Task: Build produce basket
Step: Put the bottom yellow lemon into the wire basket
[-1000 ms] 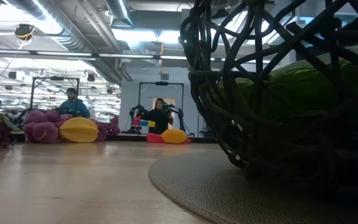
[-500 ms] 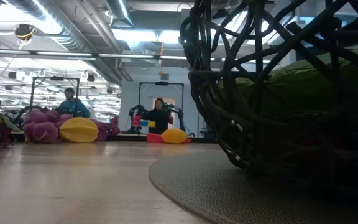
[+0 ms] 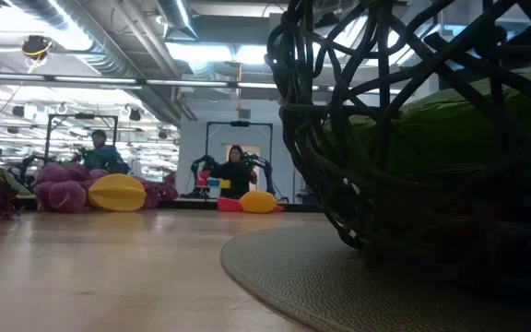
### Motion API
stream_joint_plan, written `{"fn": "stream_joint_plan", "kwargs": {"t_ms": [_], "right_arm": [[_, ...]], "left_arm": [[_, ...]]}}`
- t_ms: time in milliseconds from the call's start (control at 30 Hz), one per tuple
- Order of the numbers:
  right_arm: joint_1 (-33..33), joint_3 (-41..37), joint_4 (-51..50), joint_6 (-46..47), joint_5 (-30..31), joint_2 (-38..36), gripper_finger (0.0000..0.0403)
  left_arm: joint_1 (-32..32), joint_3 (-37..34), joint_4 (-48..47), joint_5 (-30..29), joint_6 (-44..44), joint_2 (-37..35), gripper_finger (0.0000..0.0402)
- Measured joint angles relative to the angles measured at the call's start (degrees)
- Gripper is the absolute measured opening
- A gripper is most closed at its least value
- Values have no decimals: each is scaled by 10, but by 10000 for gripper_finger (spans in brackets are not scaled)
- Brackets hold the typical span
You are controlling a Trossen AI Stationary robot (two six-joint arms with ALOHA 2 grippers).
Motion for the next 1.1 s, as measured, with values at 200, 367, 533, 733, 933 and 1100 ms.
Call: {"fn": "stream_joint_plan", "kwargs": {"t_ms": [200,367,533,733,933,1100], "right_arm": [[0,0,0,0,0,0,365],[0,0,0,0,0,0,365],[0,0,0,0,0,0,365],[0,0,0,0,0,0,365],[0,0,0,0,0,0,365],[0,0,0,0,0,0,365]], "left_arm": [[-2,0,1,-2,-31,0,185],[-2,0,0,9,-48,0,185],[0,0,14,11,-48,0,185],[-4,0,14,9,-48,0,200],[-13,0,13,-5,-45,0,243],[-24,0,13,-31,-40,0,284]]}}
